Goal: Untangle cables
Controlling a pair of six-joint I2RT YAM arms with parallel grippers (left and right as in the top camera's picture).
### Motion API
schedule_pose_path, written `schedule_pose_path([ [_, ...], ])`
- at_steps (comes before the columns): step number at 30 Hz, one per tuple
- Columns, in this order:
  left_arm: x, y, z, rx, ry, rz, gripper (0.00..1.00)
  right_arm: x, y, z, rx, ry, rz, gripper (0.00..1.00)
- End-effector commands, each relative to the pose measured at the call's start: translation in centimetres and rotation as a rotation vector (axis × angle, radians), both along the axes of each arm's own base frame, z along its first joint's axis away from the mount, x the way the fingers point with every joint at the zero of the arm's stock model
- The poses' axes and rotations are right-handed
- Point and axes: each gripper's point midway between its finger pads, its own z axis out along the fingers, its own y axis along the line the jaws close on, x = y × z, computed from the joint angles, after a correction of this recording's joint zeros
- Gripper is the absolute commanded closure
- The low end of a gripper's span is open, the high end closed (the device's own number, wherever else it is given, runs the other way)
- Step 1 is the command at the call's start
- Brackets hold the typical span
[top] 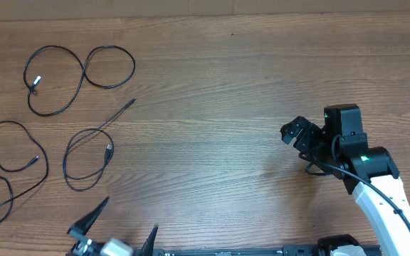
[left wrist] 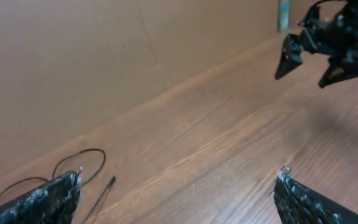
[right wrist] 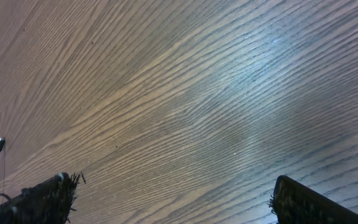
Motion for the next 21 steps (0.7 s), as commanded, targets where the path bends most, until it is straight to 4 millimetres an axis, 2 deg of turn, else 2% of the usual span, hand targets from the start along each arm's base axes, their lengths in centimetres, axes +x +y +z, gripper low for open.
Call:
schedule_pose_path([
  [1, 1.4, -0.2, -1.3, 0.022, -0.009, -0.020, 0.00, 0.5, 0.2, 0.9, 0.006, -0.027, 0.010, 0.00],
  [10, 6.5, -0.5, -3.6, 0.028, -0.078, -0.033, 0.00, 0.5, 0.2, 0.9, 0.006, -0.027, 0.010, 0.00],
  [16, 9.5, -1.7, -6.9, 0.011, -0.118, -0.106, 0.00, 0.5, 0.2, 0.9, 0.006, -0.027, 0.010, 0.00],
  [19, 11.2, -0.5, -7.5, -0.074, -0.112, -0.015, 0.00, 0.5, 0.2, 0.9, 0.006, -0.027, 0.010, 0.00],
  [21, 12.7, 1.4, -8.1, -0.197, -0.081, 0.119, 0.01, 0.5, 0.2, 0.9, 0.006, -0.027, 0.010, 0.00],
])
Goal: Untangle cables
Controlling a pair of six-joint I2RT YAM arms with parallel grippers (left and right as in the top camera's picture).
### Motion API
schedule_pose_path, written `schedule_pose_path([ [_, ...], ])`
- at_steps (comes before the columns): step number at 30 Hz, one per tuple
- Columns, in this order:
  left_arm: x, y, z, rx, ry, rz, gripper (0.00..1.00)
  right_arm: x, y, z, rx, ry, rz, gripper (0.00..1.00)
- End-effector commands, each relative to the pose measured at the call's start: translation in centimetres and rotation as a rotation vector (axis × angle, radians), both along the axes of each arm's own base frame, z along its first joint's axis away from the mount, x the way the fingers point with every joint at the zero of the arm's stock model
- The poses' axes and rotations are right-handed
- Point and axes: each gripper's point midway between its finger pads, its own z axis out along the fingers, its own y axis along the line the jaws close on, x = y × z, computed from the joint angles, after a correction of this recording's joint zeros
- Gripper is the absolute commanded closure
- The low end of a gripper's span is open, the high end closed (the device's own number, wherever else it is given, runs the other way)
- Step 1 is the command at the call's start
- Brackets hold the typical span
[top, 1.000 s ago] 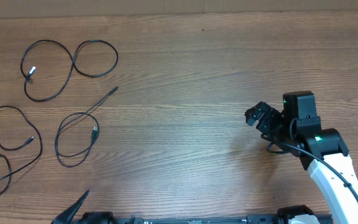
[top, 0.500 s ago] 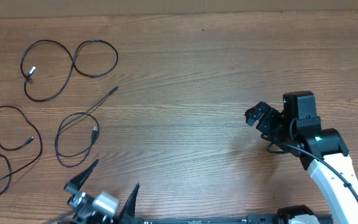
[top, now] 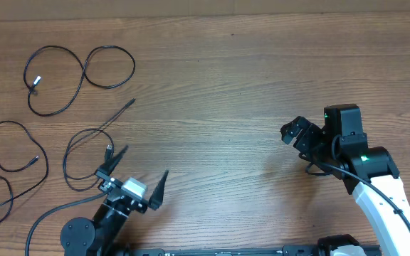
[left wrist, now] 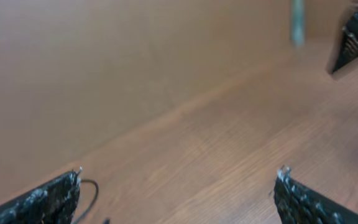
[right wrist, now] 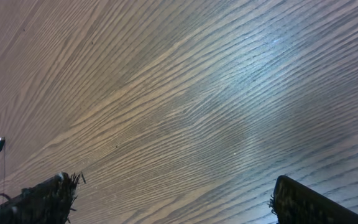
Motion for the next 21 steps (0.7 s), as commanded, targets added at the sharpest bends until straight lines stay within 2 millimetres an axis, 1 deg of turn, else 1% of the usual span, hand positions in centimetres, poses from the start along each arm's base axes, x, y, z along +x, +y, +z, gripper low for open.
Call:
schedule_pose_path([
  [1, 1.6, 2.3, -0.9, -0.178, 0.058, 0.152, 0.00, 0.5, 0.2, 0.9, 0.006, -0.028, 0.010, 0.00],
  [7, 3.0, 3.8, -2.7, -0.184, 0.034, 0.244, 0.00, 0.5, 0.2, 0.9, 0.007, -0.027, 0.010, 0.00],
  [9, 3.3, 4.0, -3.3, -0.185, 0.030, 0.255, 0.00, 0.5, 0.2, 0.9, 0.006, -0.028, 0.010, 0.00],
  [12, 3.6, 4.5, -4.1, -0.201, 0.047, 0.285, 0.00, 0.5, 0.2, 0.9, 0.006, -0.028, 0.010, 0.00],
  [19, 4.1, 5.7, -6.9, -0.191, 0.095, 0.362, 0.00, 0.5, 0.2, 0.9, 0.006, -0.028, 0.010, 0.00],
  [21, 4.2, 5.8, -7.2, -0.189, 0.102, 0.370, 0.00, 0.5, 0.2, 0.9, 0.006, -0.028, 0.010, 0.00],
])
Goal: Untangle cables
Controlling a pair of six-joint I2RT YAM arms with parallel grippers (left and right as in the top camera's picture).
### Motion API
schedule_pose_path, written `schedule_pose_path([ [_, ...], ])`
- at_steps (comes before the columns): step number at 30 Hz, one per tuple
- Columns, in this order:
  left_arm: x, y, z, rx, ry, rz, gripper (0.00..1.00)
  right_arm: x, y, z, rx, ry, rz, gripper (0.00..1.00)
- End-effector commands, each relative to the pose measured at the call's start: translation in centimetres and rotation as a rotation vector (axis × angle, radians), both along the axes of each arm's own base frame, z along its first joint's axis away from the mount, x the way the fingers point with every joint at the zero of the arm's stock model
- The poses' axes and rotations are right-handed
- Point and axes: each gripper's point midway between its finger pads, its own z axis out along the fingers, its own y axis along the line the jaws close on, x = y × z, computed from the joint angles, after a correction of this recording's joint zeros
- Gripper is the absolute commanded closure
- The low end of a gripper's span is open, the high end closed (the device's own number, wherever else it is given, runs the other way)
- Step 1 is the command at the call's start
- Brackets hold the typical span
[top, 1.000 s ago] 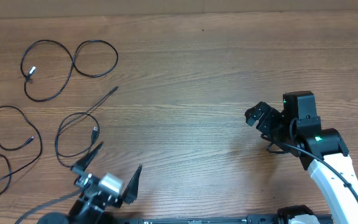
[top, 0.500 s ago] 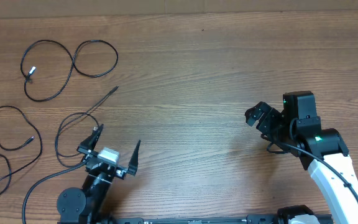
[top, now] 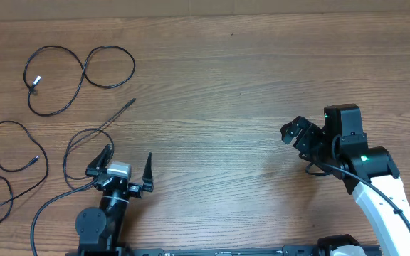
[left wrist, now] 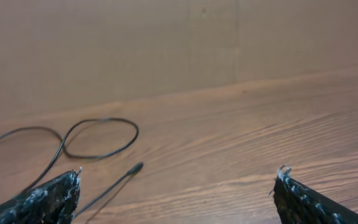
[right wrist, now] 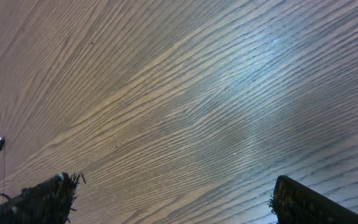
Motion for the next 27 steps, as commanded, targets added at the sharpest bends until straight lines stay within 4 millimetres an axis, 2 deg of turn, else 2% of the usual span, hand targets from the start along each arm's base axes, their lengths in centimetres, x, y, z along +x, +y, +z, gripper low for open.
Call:
schedule_pose_path([
  [1, 0.2, 0.8, -0.8, -0.007, 0.008, 0.050, 0.00, 0.5, 0.2, 0.9, 0.006, -0.028, 0.010, 0.00],
  [9, 0.3, 1.7, -0.9, -0.027, 0.015, 0.106, 0.00, 0.5, 0.2, 0.9, 0.006, -0.028, 0.010, 0.00],
  [13, 0.3, 3.3, -1.0, -0.119, 0.025, 0.199, 0.00, 0.5, 0.2, 0.9, 0.006, -0.028, 0.010, 0.00],
  [27, 0.3, 4.1, -1.0, -0.114, 0.023, 0.232, 0.01, 0.5, 0.2, 0.9, 0.006, -0.028, 0.010, 0.00],
])
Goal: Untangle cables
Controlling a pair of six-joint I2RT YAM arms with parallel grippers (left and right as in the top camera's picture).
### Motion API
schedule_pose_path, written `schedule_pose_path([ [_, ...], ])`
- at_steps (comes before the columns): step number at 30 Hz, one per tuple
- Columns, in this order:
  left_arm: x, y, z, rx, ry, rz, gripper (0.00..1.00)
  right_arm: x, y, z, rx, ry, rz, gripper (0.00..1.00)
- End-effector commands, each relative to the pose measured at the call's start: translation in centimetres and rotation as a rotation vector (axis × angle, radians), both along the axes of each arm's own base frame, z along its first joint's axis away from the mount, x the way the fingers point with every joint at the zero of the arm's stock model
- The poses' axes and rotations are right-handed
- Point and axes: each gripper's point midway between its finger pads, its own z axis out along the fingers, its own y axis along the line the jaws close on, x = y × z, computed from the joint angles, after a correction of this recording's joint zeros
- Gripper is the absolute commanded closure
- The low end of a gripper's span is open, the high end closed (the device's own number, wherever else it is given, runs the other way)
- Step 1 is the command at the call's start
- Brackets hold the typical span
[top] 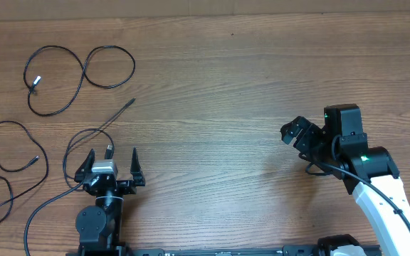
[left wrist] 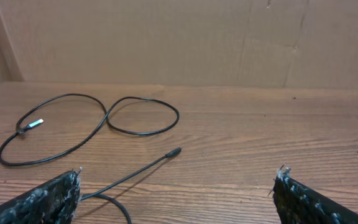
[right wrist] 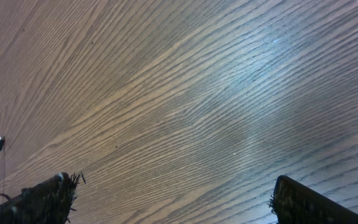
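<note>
Three black cables lie at the table's left. One forms a figure-eight (top: 84, 70) at the back, also in the left wrist view (left wrist: 107, 116). A second winds along the left edge (top: 34, 162). The third is a loop with a straight plug end (top: 116, 115), its plug end (left wrist: 142, 169) ahead of my left fingers. My left gripper (top: 110, 162) (left wrist: 179, 190) stands open beside that loop, holding nothing. My right gripper (top: 299, 135) (right wrist: 176, 196) hangs open over bare wood at the right, far from the cables.
The wooden table (top: 219, 85) ends at a brown cardboard wall (left wrist: 166, 37) behind. My left arm's own black lead (top: 48, 210) curves along the front left. A sliver of cable shows at the right wrist view's left edge.
My left gripper has shifted slightly left and turned, so the figure-eight cable and the plug end now sit more centrally in its view. The right arm has not moved.
My left gripper was at the table's front edge, open and facing the right arm. Then it stood further onto the table, angled right. Then it faced the back wall near the looped cable, and now sits beside that loop. The cables and right arm stayed put.
</note>
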Motion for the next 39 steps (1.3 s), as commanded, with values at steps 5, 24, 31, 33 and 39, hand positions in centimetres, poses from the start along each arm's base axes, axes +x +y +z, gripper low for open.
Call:
schedule_pose_path([
  [5, -0.03, 0.43, -0.01, -0.019, -0.008, 0.023, 0.00, 0.47, 0.23, 0.89, 0.006, -0.027, 0.010, 0.00],
  [24, -0.03, 0.43, -0.01, -0.019, -0.008, 0.023, 0.00, 0.47, 0.23, 0.89, 0.006, -0.027, 0.010, 0.00],
  [31, -0.03, 0.43, -0.01, -0.019, -0.008, 0.023, 0.00, 0.47, 0.23, 0.89, 0.006, -0.027, 0.010, 0.00],
  [33, -0.03, 0.43, -0.01, -0.019, -0.008, 0.023, 0.01, 0.47, 0.23, 0.89, 0.006, -0.027, 0.010, 0.00],
  [39, -0.03, 0.43, -0.01, -0.019, -0.008, 0.023, 0.01, 0.18, -0.56, 0.55, -0.033, -0.011, -0.012, 0.00],
])
